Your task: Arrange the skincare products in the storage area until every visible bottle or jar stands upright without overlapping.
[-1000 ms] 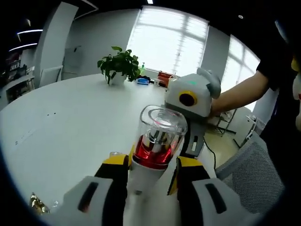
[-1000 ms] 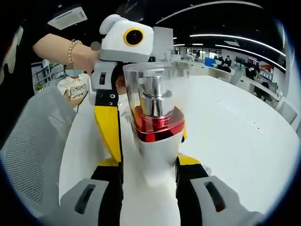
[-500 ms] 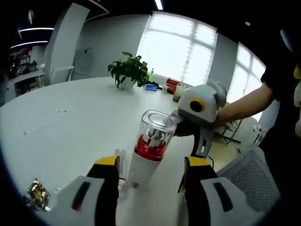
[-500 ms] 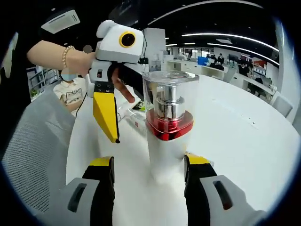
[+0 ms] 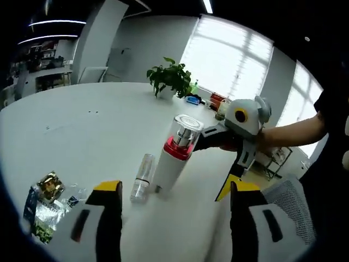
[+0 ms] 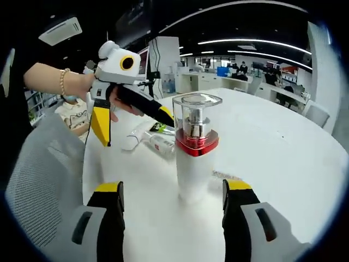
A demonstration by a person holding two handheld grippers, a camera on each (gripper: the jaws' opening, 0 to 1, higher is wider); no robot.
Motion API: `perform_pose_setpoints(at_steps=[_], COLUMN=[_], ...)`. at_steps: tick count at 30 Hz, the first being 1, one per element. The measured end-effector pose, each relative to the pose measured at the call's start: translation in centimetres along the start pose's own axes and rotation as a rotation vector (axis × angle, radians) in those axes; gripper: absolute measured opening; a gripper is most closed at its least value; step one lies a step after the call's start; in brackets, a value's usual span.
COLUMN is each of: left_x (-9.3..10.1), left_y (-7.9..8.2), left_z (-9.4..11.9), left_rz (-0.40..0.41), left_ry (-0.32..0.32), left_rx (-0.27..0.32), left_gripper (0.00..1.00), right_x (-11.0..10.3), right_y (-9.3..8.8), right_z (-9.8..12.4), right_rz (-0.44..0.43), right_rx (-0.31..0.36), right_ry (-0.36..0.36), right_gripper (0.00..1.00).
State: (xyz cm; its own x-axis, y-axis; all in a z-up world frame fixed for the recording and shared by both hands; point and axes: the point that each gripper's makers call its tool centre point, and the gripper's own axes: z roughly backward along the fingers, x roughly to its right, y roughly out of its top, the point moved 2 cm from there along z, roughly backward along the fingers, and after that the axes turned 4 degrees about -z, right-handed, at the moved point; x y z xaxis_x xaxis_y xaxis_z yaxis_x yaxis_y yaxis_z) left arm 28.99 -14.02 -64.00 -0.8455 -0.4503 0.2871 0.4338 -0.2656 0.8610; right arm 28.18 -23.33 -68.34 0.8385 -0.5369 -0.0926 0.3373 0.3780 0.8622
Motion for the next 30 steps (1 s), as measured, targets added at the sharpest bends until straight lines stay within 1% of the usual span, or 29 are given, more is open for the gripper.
perform_pose_setpoints(at_steps=[1,3,6,7,11,16,20,22,25,28,30], left_x=[-0.3,-0.6,-1.1,-1.2,-1.3,-0.8,-0.4,0.0,0.5,1.1,1.2], left_y=[-0.1,-0.3,-0.6,-0.7,-1.0,-1.8,-3.1,-3.7,-4.6,-5.1,-5.5], left_z=[0.5,1.4,2.5,3.0,4.6,6.0,7.7,8.6,9.9,11.0,11.9], left_rz=[0.019,0.035,0.057,0.076,0.087,0.108,0.135,0.156,0.174,0.183,0.187], left_ry=[0.029,0.049,0.076,0.088,0.128,0.157,0.194,0.218,0.252,0.283,0.305], left_rx=[0.001,0.009,0.023,0.027,0.050,0.066,0.076,0.091,0.097,0.109,0.116], left_gripper=[0.82,0.87,0.87,0.87,0.89,0.89,0.90,0.90,0.91,0.92,0.92], right_x=[-0.2,-0.6,-0.8,-0.9,-1.1,-1.9,-2.4,-2.6,-3.1,-3.5,-4.0], right_y=[-0.1,-0.2,-0.1,-0.1,0.0,0.3,0.3,0.3,0.1,0.0,-0.1], right_z=[0.2,0.7,1.3,1.5,2.1,2.8,3.2,3.3,3.4,3.7,3.9], right_rz=[0.000,0.000,-0.029,-0.044,-0.062,-0.075,-0.085,-0.096,-0.103,-0.126,-0.138], right_rx=[-0.006,-0.011,0.007,0.016,0.029,0.040,0.050,0.055,0.059,0.073,0.081], right_ry=[-0.005,-0.013,-0.033,-0.040,-0.059,-0.069,-0.073,-0.072,-0.073,-0.078,-0.079], right_gripper=[0.75,0.75,0.76,0.76,0.78,0.79,0.80,0.81,0.82,0.84,0.84])
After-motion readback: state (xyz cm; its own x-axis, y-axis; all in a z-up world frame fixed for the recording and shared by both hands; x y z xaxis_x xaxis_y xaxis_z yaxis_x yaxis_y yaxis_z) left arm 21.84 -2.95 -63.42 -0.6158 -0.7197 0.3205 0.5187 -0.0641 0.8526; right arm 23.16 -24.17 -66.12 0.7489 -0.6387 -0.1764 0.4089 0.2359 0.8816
